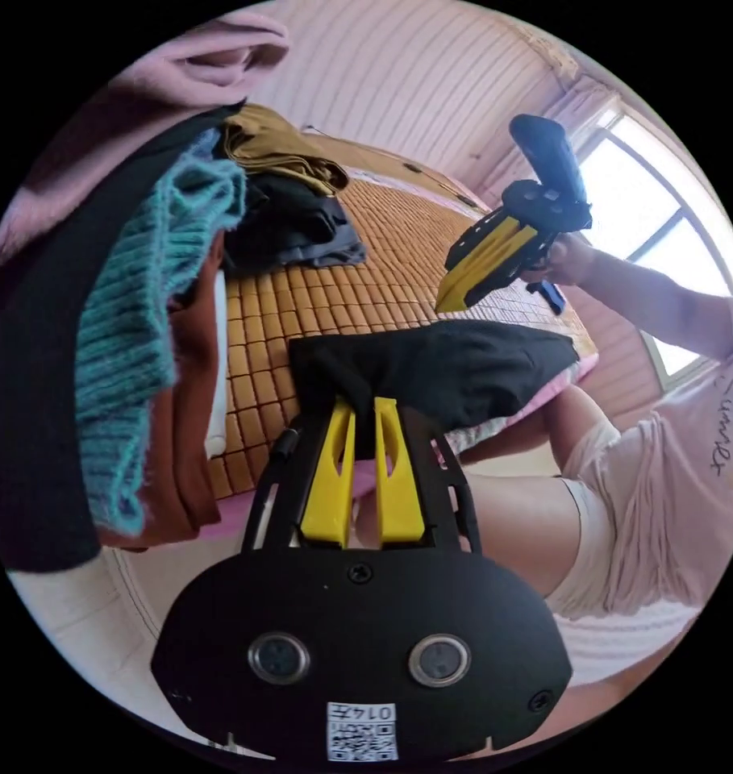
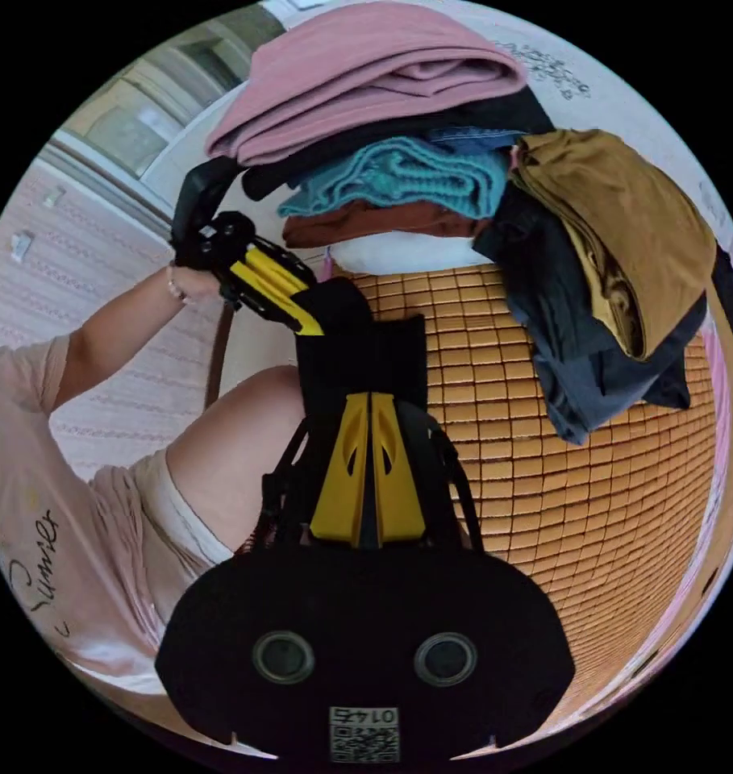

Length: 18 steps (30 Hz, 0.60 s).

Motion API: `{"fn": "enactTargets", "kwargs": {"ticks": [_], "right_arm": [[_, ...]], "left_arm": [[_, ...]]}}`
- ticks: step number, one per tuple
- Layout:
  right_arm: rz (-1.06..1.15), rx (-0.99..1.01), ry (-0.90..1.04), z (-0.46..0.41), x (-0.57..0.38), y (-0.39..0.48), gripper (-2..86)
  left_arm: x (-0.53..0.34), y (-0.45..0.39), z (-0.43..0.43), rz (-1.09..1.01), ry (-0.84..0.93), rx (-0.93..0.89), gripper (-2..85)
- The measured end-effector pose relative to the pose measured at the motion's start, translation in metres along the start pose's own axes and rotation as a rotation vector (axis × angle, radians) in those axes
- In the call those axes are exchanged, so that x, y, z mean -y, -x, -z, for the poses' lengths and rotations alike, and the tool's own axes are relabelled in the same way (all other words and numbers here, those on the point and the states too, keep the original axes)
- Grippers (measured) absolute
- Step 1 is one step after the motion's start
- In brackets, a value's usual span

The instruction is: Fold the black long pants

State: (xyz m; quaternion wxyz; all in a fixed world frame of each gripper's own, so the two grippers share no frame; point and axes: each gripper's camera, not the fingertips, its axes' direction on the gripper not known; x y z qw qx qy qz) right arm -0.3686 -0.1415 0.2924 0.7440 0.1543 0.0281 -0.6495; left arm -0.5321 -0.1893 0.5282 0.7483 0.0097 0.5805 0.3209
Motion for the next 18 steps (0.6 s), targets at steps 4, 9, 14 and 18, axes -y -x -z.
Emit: {"fn": "enactTargets", "kwargs": {"ticks": [4, 9, 14, 18], "right_arm": [[-0.138, -0.084, 0.005, -0.010, 0.011, -0.013, 0.1], [-0.184, -0.078, 0.134, -0.033, 0.001, -0.013, 5.7], [-0.266, -0.093, 0.249, -0.051, -0.041, -0.013, 3.7], [-0.270, -0.082, 0.177, -0.034, -0.048, -0.010, 0.0]], "left_arm": [[0.009, 0.000, -0.023, 0.093, 0.045, 0.193, 5.2], [0.015, -0.012, -0.037, 0.036, 0.064, 0.216, 1.5], [0.009, -0.028, -0.026, -0.009, -0.015, 0.236, -0.2], [0.004, -0.047, -0.019, -0.094, -0.095, 0.269, -0.5]]}}
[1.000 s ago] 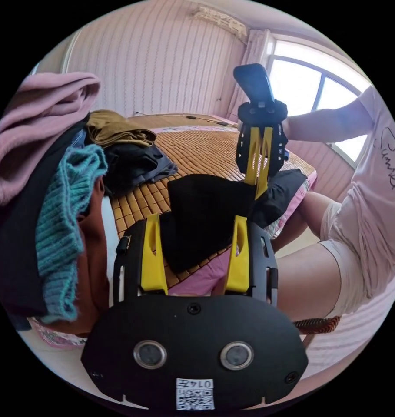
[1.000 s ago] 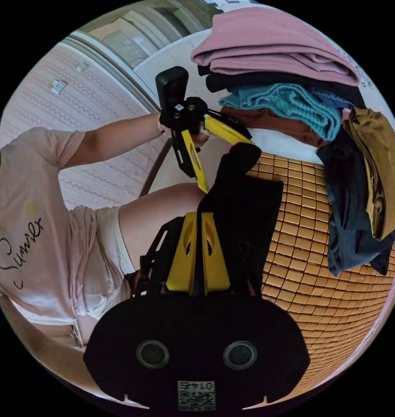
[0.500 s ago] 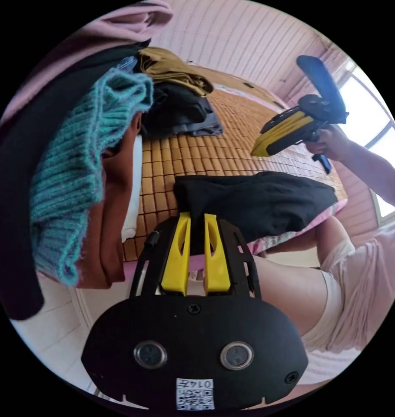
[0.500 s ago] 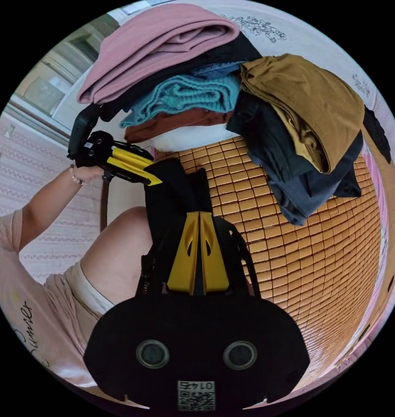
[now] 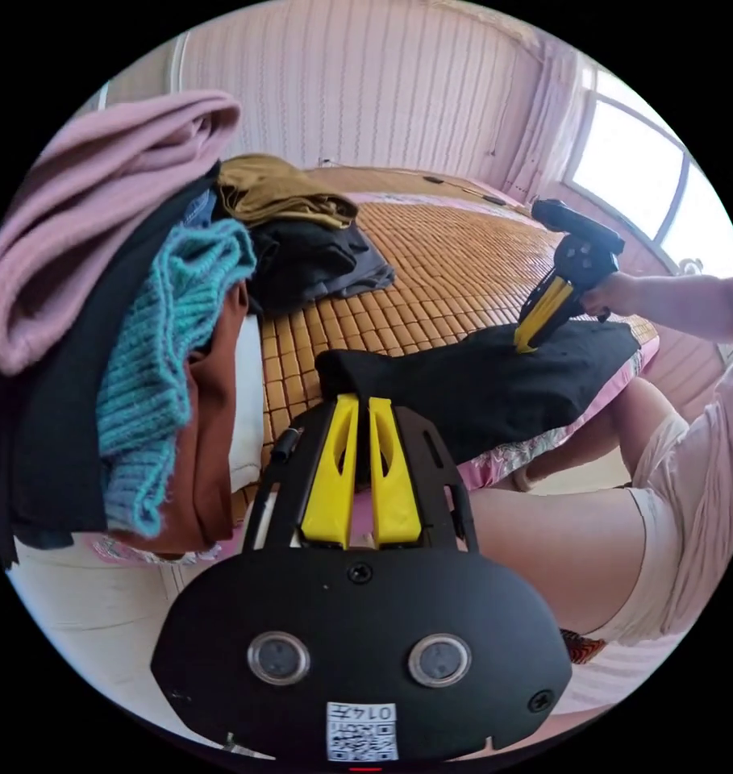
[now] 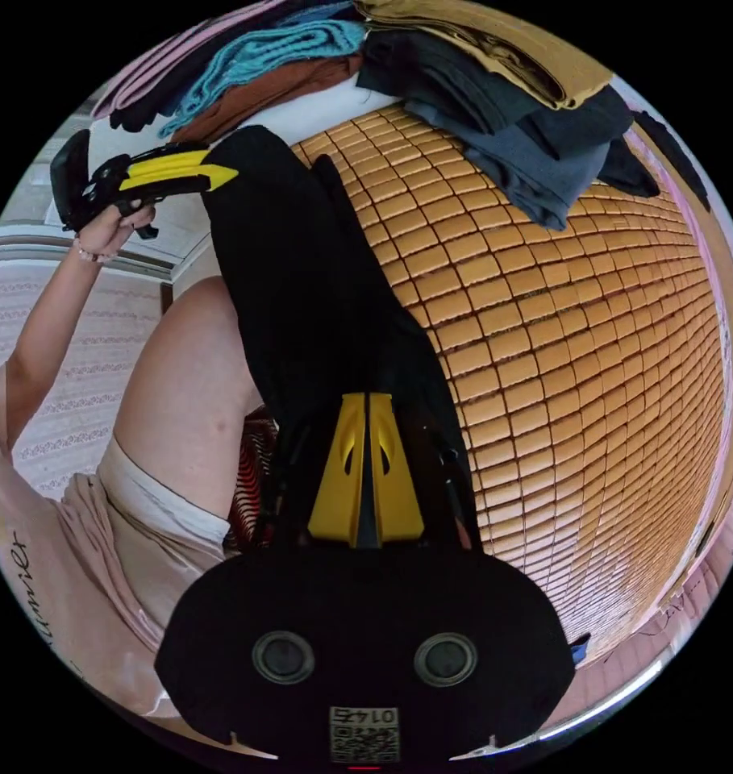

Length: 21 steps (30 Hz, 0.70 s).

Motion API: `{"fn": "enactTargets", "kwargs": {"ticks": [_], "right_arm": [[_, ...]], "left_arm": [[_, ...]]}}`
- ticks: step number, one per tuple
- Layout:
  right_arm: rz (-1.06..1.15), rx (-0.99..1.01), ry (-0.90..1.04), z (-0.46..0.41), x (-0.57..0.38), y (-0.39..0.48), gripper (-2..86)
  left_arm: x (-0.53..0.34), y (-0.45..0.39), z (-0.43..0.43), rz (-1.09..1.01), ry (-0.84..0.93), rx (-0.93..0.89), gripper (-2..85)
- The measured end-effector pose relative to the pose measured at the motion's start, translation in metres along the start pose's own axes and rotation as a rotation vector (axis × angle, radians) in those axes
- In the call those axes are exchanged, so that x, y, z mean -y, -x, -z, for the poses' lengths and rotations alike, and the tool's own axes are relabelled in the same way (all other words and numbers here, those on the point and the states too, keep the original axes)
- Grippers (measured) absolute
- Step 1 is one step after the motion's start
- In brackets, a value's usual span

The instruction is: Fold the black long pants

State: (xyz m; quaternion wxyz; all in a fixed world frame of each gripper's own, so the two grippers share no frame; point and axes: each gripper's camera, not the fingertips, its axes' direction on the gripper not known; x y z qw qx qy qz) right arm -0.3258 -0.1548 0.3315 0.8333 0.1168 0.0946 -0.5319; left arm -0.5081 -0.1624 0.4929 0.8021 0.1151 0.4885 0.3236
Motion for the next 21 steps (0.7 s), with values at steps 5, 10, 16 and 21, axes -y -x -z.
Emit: {"fn": "enactTargets", "kwargs": {"ticks": [5, 10, 16, 21], "right_arm": [[-0.083, -0.138, -0.110, 0.026, -0.010, -0.006, 1.6], [-0.111, -0.106, -0.003, -0.005, 0.000, -0.020, 6.0], [-0.064, -0.154, -0.026, 0.013, -0.005, -0.006, 0.0], [-0.166, -0.188, -0.061, 0.023, -0.010, -0.019, -0.8]], "left_arm": [[-0.004, -0.006, -0.001, 0.007, -0.087, -0.013, -0.7], [-0.002, -0.013, -0.023, 0.019, -0.025, 0.005, -0.6], [0.003, -0.020, -0.038, 0.031, -0.007, 0.005, -0.6], [0.005, -0.021, -0.060, 0.127, 0.025, 0.045, 0.2]]}}
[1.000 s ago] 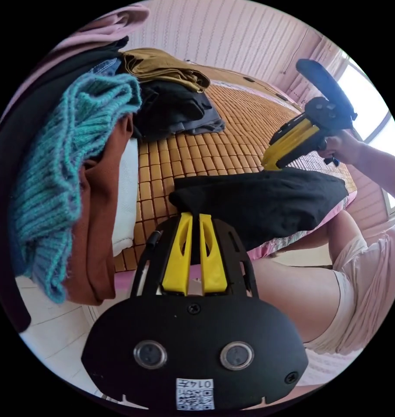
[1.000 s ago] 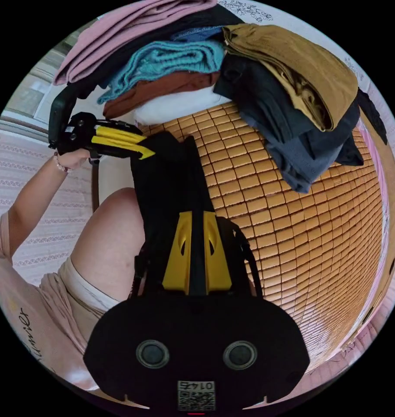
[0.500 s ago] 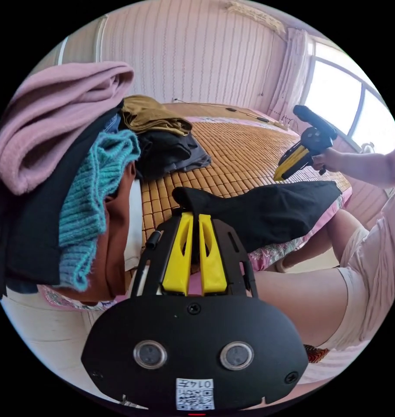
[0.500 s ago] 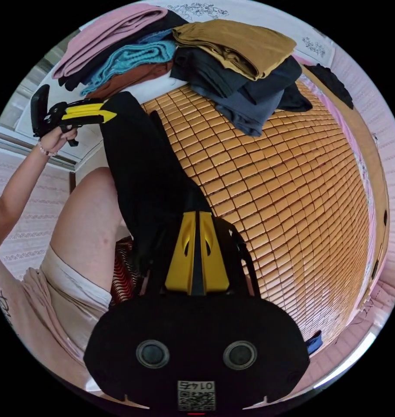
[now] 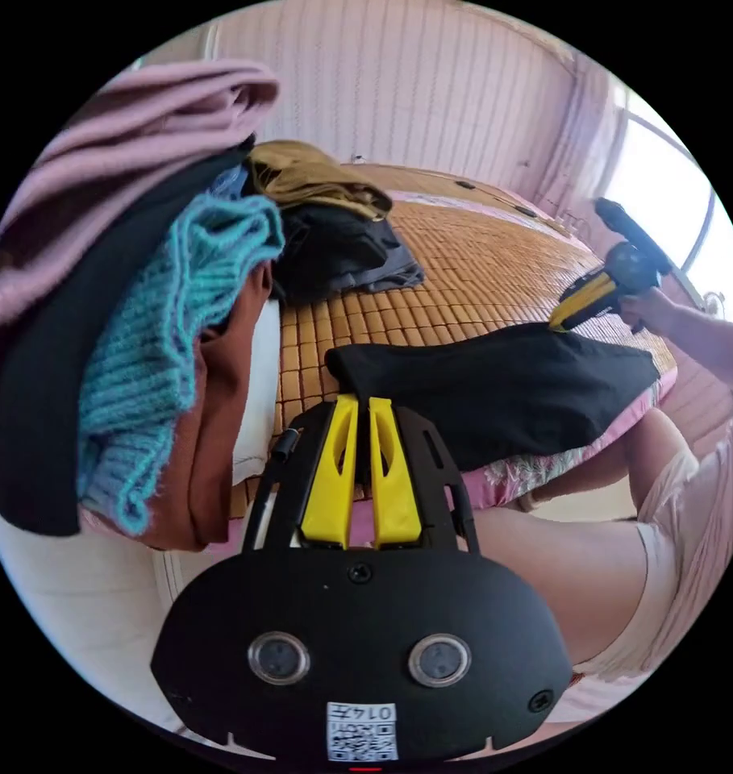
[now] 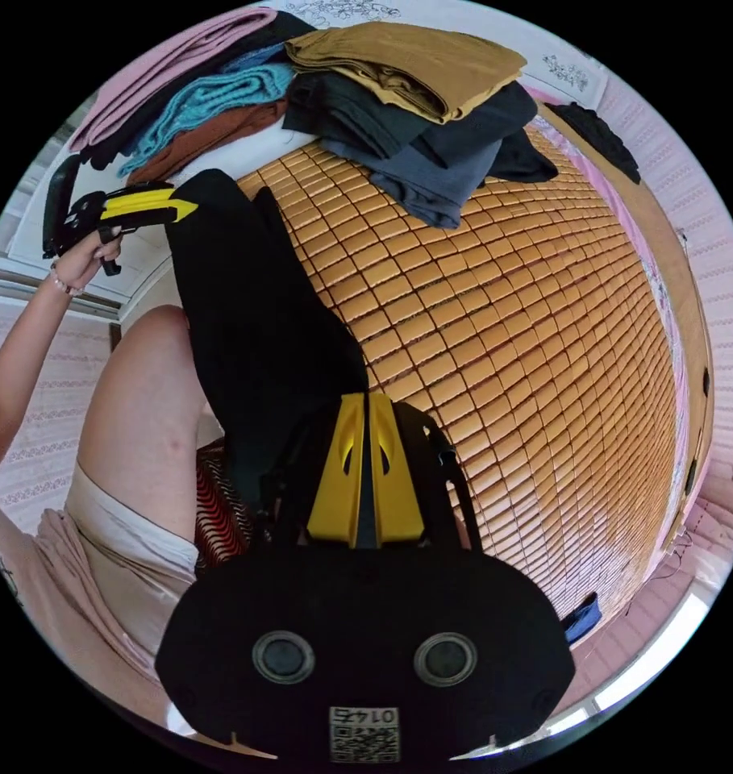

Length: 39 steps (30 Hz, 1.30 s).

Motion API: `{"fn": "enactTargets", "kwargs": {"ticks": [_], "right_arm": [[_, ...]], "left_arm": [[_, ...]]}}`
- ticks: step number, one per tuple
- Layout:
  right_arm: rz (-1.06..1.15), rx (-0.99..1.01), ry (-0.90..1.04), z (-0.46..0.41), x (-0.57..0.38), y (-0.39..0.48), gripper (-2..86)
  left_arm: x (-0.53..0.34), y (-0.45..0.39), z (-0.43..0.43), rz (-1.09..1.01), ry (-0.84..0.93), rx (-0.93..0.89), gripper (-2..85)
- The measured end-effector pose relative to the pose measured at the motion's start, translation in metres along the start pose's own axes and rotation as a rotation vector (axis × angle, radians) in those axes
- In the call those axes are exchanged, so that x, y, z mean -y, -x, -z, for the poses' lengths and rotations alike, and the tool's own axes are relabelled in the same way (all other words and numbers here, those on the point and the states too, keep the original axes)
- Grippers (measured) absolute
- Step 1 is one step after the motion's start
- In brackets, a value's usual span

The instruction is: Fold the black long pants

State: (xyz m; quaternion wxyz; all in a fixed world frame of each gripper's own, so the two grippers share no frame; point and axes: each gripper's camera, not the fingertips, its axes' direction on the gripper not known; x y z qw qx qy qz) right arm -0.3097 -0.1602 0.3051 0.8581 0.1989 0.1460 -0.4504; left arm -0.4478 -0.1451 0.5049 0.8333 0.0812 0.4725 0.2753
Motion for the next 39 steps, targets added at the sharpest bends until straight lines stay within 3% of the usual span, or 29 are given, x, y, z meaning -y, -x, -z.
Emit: {"fn": "enactTargets", "kwargs": {"ticks": [4, 8, 11, 15, 18, 19, 20, 23, 27, 29, 35, 39], "right_arm": [[-0.117, 0.090, 0.032, -0.016, 0.007, -0.026, -0.9], [-0.108, -0.068, -0.056, 0.011, -0.010, -0.029, -1.0], [-0.091, -0.154, -0.078, 0.026, -0.050, -0.041, -0.9], [-0.137, -0.127, -0.097, 0.028, -0.121, -0.060, -0.7], [-0.175, -0.007, 0.024, -0.008, -0.154, -0.065, -0.5], [-0.172, -0.023, 0.061, -0.022, -0.159, -0.062, -0.4], [-0.163, -0.055, 0.078, -0.031, -0.160, -0.058, -0.4], [-0.193, -0.030, 0.096, -0.047, -0.159, -0.063, -0.4], [-0.228, 0.011, 0.138, -0.060, -0.160, -0.080, -0.3], [-0.182, 0.006, 0.183, -0.066, -0.162, -0.084, -0.3], [-0.030, -0.036, 0.341, -0.076, -0.175, -0.083, -0.5], [-0.083, -0.048, 0.264, -0.087, -0.203, -0.093, -0.5]], "left_arm": [[0.014, -0.008, -0.053, 0.130, 0.175, 0.056, 3.9], [0.022, -0.022, -0.061, 0.127, 0.233, 0.150, 6.9], [0.017, -0.028, -0.037, 0.152, 0.214, 0.263, 7.3], [0.001, -0.065, 0.008, 0.054, 0.150, 0.380, 6.2], [0.000, -0.129, 0.016, -0.106, 0.081, 0.197, 1.3], [0.004, -0.162, 0.006, -0.151, 0.050, 0.060, 0.0], [0.011, -0.201, -0.012, -0.202, 0.049, -0.091, -0.5], [0.023, -0.315, -0.066, -0.391, 0.104, -0.306, -0.9], [0.039, -0.407, -0.119, -0.496, 0.171, -0.358, -1.0], [0.044, -0.437, -0.156, -0.498, 0.248, -0.268, -1.0], [0.040, -0.466, -0.179, -0.580, 0.331, -0.214, -1.0], [0.041, -0.473, -0.190, -0.575, 0.366, -0.220, -1.0]]}}
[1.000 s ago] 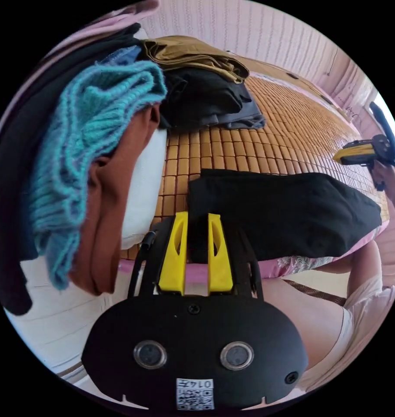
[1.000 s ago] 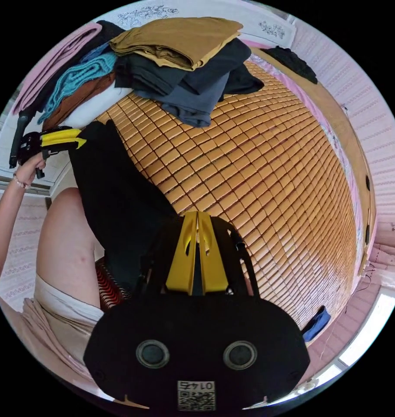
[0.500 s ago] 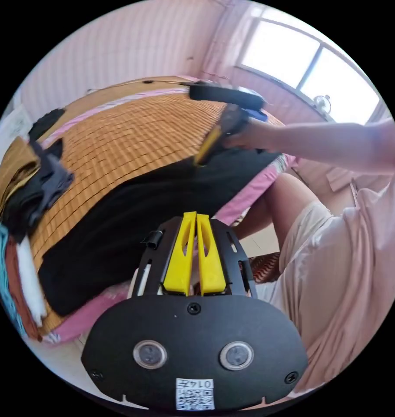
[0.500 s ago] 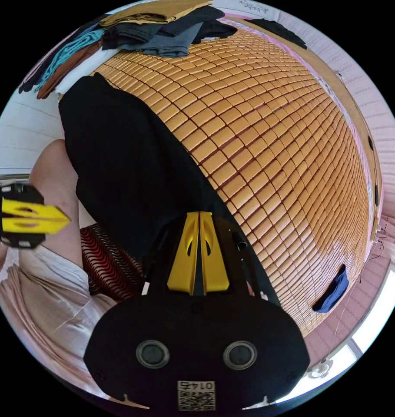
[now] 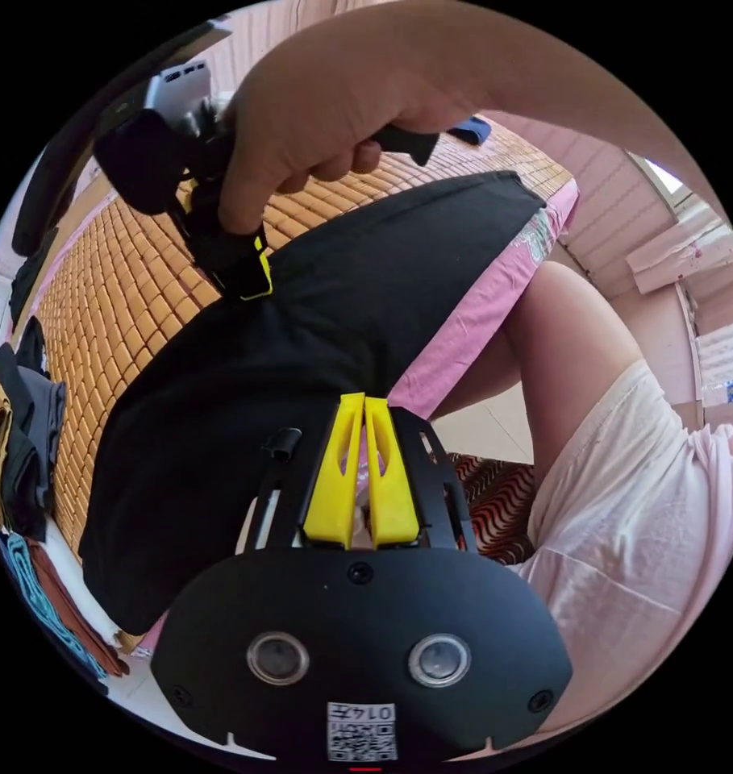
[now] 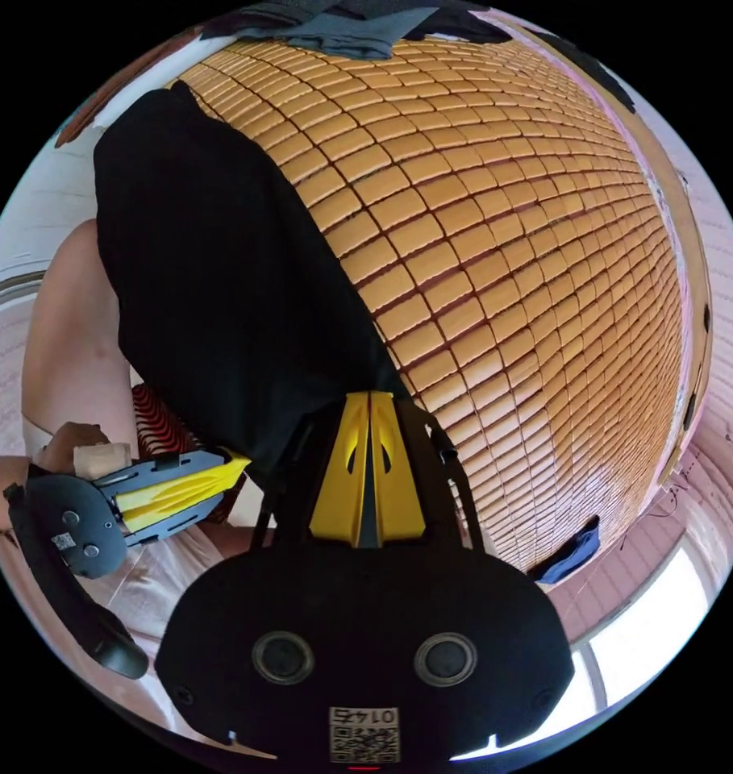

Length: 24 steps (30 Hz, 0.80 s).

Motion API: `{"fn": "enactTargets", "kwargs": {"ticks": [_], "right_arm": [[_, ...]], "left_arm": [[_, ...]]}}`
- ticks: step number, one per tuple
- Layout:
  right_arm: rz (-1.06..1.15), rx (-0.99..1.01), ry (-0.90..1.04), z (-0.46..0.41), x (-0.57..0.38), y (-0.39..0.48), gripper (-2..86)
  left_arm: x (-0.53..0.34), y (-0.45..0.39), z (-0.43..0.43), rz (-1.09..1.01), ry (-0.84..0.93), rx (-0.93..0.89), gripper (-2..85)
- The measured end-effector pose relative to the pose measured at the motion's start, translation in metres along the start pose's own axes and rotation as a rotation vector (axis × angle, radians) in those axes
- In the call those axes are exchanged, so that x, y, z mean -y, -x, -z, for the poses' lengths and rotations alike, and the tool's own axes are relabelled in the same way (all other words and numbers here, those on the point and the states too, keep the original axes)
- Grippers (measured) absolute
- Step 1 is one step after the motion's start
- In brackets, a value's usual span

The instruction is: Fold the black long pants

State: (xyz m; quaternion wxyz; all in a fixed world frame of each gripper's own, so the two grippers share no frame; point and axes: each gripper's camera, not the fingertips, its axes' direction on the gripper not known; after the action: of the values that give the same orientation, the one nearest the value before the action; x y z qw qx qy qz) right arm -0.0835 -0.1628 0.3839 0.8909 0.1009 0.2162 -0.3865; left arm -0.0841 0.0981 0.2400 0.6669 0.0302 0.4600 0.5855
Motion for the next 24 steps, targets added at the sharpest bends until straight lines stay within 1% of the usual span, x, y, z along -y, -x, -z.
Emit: {"fn": "enactTargets", "kwargs": {"ticks": [2, 3, 6, 8, 9, 10, 11, 12, 14, 15, 16, 17, 20, 22, 24], "right_arm": [[-0.091, 0.040, -0.055, -0.011, -0.022, -0.010, -0.6], [-0.096, 0.041, -0.069, -0.014, -0.029, -0.011, -0.7], [-0.166, 0.101, -0.231, -0.027, -0.080, -0.021, -0.7], [-0.344, 0.221, -0.424, -0.040, -0.153, -0.039, -0.6], [-0.390, 0.252, -0.483, -0.045, -0.177, -0.043, -0.6], [-0.499, 0.279, -0.560, -0.057, -0.225, -0.051, -0.5], [-0.611, 0.258, -0.597, -0.073, -0.273, -0.058, -0.3], [-0.673, 0.236, -0.608, -0.082, -0.299, -0.062, -0.2], [-0.985, 0.118, -0.568, -0.120, -0.399, -0.081, 1.1], [-1.063, 0.093, -0.554, -0.129, -0.423, -0.086, 3.4], [-1.207, 0.081, -0.538, -0.148, -0.468, -0.096, 7.9], [-1.327, 0.118, -0.543, -0.166, -0.507, -0.107, 10.7], [-1.487, 0.170, -0.541, -0.202, -0.567, -0.128, 14.2], [-1.506, 0.161, -0.513, -0.219, -0.581, -0.137, 14.4], [-1.514, 0.180, -0.445, -0.237, -0.587, -0.145, 14.1]], "left_arm": [[0.006, -0.002, -0.012, -0.027, 0.023, -0.004, -1.0], [0.008, -0.002, -0.013, -0.029, 0.029, -0.005, -1.0], [0.013, -0.005, -0.015, -0.046, 0.041, 0.003, -1.0], [0.009, -0.001, -0.007, -0.029, 0.013, -0.032, -1.0], [0.007, 0.001, -0.003, -0.019, -0.005, -0.048, -1.0], [0.000, 0.006, 0.005, 0.006, -0.042, -0.080, -1.0], [-0.007, 0.013, 0.011, 0.039, -0.066, -0.107, -1.0], [-0.011, 0.018, 0.013, 0.058, -0.071, -0.115, -1.0], [-0.027, 0.035, 0.020, 0.135, -0.072, -0.105, -1.0], [-0.031, 0.039, 0.021, 0.154, -0.072, -0.097, -1.0], [-0.039, 0.049, 0.024, 0.192, -0.070, -0.080, -1.0], [-0.046, 0.058, 0.027, 0.231, -0.066, -0.061, -1.0], [-0.062, 0.082, 0.031, 0.329, -0.050, -0.011, -1.0], [-0.068, 0.095, 0.032, 0.378, -0.036, 0.016, -1.0], [-0.071, 0.106, 0.033, 0.415, -0.023, 0.046, -1.0]]}}
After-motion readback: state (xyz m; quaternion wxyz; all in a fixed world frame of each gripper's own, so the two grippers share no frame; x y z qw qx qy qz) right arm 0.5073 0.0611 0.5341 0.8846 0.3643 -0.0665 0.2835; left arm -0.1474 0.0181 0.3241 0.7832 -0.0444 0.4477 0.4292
